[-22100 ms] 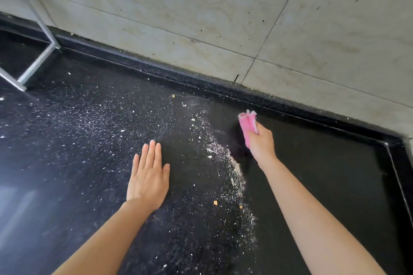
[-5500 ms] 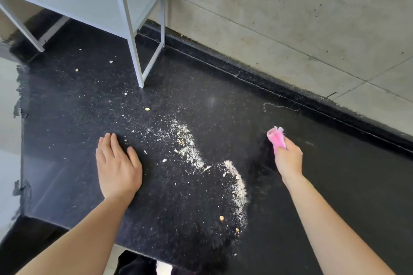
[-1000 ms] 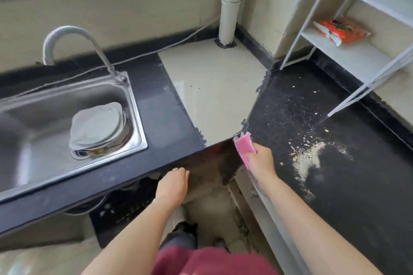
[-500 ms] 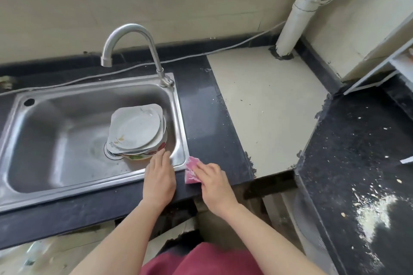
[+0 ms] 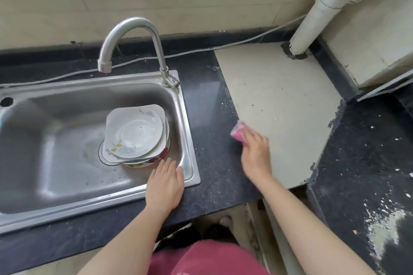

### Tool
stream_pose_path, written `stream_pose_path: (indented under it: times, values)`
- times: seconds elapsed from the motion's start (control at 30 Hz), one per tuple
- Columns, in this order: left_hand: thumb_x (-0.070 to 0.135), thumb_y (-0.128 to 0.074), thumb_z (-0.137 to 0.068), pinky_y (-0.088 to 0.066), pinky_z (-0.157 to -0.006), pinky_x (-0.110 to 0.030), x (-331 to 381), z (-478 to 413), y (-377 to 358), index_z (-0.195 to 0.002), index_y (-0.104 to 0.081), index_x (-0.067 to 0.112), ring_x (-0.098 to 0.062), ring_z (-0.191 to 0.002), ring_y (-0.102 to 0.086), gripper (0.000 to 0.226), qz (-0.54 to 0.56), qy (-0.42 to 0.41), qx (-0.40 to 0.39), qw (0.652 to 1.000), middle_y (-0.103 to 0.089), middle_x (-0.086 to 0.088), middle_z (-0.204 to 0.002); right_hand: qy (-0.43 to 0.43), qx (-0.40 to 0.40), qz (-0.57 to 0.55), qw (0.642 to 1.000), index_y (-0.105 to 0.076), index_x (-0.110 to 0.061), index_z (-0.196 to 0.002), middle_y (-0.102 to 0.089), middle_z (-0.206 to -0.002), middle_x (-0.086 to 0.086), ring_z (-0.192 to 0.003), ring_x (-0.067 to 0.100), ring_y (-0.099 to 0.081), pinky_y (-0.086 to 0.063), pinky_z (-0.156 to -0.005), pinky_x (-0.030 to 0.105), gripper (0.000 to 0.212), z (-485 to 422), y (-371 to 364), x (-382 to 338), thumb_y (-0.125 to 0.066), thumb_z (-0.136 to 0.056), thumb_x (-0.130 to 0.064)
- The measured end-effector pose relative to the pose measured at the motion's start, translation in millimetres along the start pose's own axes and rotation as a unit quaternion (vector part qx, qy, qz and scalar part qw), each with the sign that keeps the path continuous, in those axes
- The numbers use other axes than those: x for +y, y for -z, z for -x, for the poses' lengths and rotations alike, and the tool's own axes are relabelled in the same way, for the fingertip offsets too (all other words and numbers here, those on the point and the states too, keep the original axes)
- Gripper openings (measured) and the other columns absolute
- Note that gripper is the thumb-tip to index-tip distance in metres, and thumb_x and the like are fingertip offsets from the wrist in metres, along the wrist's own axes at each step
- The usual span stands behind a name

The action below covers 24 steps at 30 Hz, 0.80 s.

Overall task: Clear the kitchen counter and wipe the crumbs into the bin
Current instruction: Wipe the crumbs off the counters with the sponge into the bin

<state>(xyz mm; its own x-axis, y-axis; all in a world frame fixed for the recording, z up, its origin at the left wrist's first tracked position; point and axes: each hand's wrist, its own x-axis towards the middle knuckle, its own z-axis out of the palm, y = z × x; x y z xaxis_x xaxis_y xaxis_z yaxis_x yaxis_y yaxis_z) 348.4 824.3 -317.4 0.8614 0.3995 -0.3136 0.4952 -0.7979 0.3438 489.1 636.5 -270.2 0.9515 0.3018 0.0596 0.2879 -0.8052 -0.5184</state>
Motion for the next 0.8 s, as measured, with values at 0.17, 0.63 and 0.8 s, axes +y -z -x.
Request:
stream_pose_path:
  times: [0.17, 0.63, 0.8]
  values:
    - [0.035, -0.024, -0.1, -0.027, -0.112, -0.036, -2.2, -2.0, -0.6, -0.134, -0.049, 0.016, -0.02, -0.139, -0.032, 0.046, -0.006, -0.002, 0.0, 1.0, -0.048, -0.002, -0.142, 0.164, -0.125, -0.021, 0.978, -0.053, -0.026, -0.133, -0.051, -0.139, -0.004, -0.103, 0.023, -0.05, -0.042, -0.087, 0.035, 0.054, 38.3, -47.3, -59.4, -0.048, -0.088, 0.003]
    - [0.042, -0.021, -0.099, -0.025, -0.114, -0.037, -2.7, -6.3, -2.3, -0.137, -0.045, 0.017, -0.02, -0.143, -0.024, 0.051, 0.003, 0.028, -0.038, 0.999, -0.041, -0.001, -0.148, 0.127, -0.081, 0.042, 0.988, -0.065, -0.025, -0.11, -0.057, -0.129, -0.012, -0.096, 0.024, -0.051, -0.038, -0.082, 0.032, 0.048, -20.0, -8.1, -29.9, -0.042, -0.083, 0.008]
    - [0.044, -0.018, -0.099, -0.022, -0.116, -0.037, -1.2, -7.3, 1.1, -0.14, -0.041, 0.018, -0.017, -0.145, -0.018, 0.054, 0.011, 0.039, -0.057, 0.998, -0.034, 0.0, -0.152, 0.318, -0.174, 0.096, 0.927, -0.069, -0.016, -0.114, -0.065, -0.124, 0.003, -0.087, 0.029, -0.062, -0.052, -0.066, 0.032, 0.057, 33.6, -18.5, -15.7, -0.07, -0.063, 0.008]
